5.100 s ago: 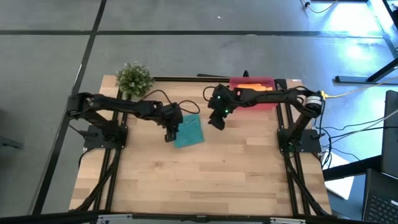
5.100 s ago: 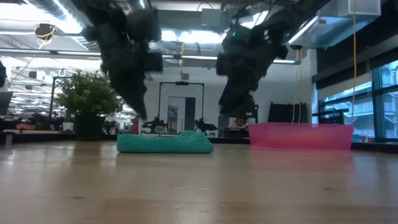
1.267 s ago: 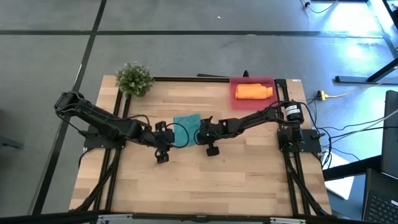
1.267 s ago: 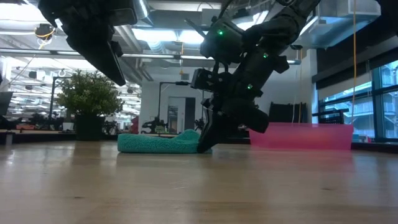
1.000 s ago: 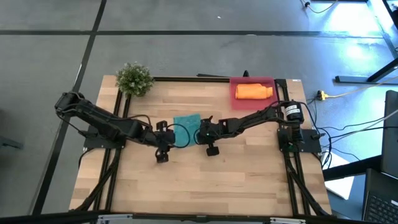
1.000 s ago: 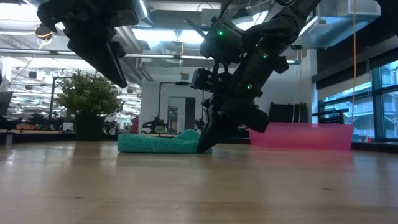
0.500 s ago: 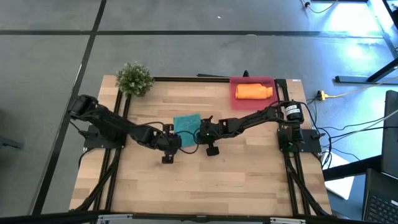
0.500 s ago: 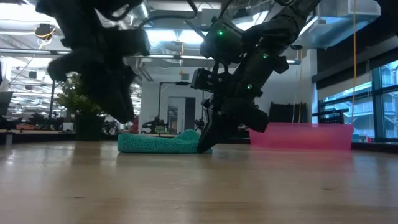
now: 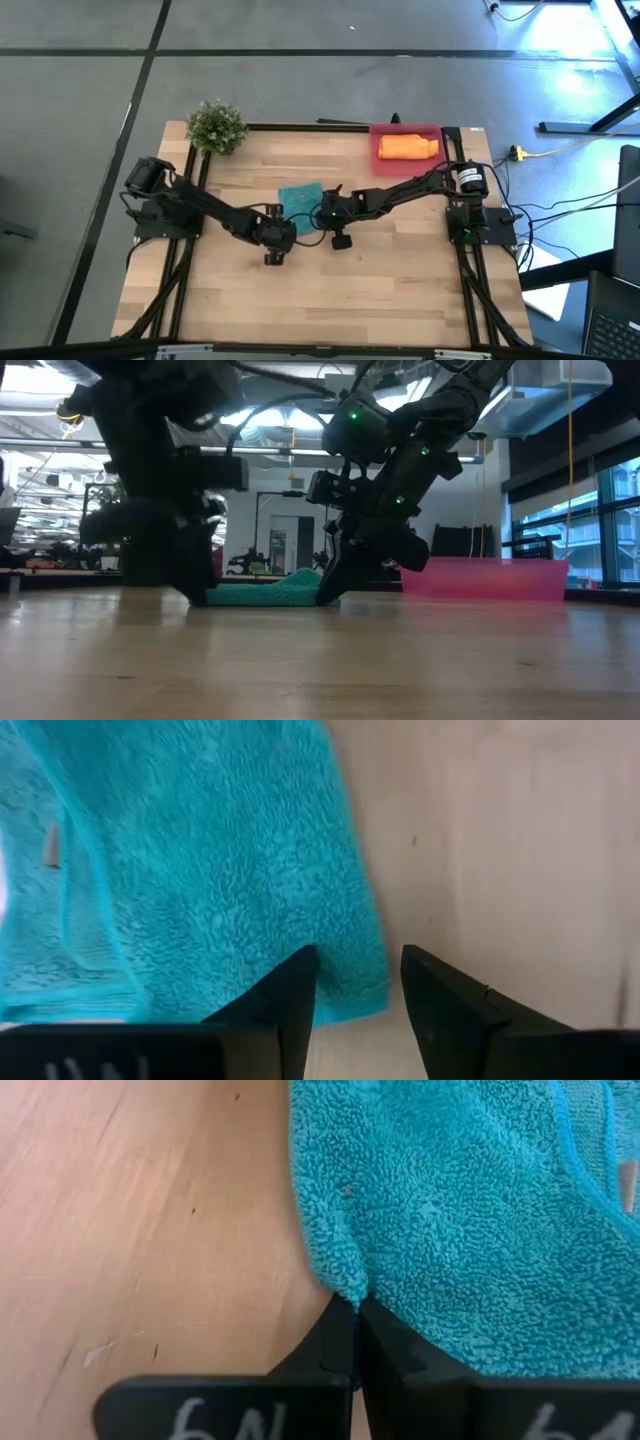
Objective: Roll microfiber towels into tight, uniform cylinder then place into a basket
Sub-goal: Roll the blue microfiber towel
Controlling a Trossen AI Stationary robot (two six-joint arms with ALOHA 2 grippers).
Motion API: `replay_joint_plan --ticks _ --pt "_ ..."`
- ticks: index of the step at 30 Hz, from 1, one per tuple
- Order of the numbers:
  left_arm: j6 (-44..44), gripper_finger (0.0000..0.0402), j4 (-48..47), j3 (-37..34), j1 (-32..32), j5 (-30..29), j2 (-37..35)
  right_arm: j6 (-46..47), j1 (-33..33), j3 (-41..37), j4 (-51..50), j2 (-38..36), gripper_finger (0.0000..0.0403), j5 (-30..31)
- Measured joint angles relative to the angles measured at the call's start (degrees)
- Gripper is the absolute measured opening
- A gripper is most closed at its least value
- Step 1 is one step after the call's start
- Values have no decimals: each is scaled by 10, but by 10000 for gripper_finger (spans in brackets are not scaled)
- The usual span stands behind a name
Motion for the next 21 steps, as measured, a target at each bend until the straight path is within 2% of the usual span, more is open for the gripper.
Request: replay_joint_plan --ticks 5,9,12,16,21 --pt "-67 141 0 2 4 -1 28 0 0 0 0 0 4 0" --pt "-75 131 -3 3 2 -3 39 0 0 0 0 0 4 0" --pt "-78 99 -2 3 2 -1 41 0 0 0 -1 0 4 -6" --pt "-79 23 2 3 3 12 43 20 -2 2 -5 0 4 -23" --pt "-93 4 -1 3 5 36 38 30 -8 36 -77 1 4 -65"
